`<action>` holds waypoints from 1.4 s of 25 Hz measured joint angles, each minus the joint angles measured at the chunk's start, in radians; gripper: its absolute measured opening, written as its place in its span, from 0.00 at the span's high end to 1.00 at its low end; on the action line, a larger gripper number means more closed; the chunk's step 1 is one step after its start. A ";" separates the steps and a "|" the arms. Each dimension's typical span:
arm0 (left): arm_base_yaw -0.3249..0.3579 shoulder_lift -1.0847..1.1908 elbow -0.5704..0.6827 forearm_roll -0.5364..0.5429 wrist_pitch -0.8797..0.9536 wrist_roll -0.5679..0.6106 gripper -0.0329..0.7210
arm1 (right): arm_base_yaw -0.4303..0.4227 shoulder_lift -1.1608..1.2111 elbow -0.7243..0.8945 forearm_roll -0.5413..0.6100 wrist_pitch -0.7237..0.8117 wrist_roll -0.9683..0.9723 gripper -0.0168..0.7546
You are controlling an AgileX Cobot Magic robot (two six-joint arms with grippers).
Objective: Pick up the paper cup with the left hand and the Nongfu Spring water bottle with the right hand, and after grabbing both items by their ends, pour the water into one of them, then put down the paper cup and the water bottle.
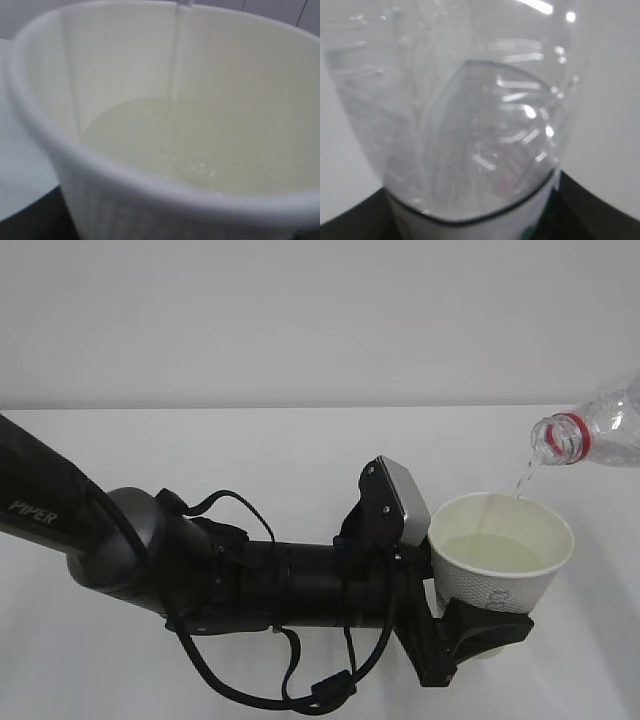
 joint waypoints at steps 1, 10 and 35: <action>0.000 0.000 0.000 0.000 0.000 0.000 0.23 | 0.000 0.000 0.000 0.000 0.000 0.000 0.39; 0.000 0.000 0.000 0.000 0.000 0.000 0.23 | 0.000 0.000 0.000 0.000 -0.002 0.000 0.39; 0.000 0.000 0.000 -0.019 0.004 0.000 0.23 | 0.000 0.000 0.000 0.019 -0.011 0.020 0.39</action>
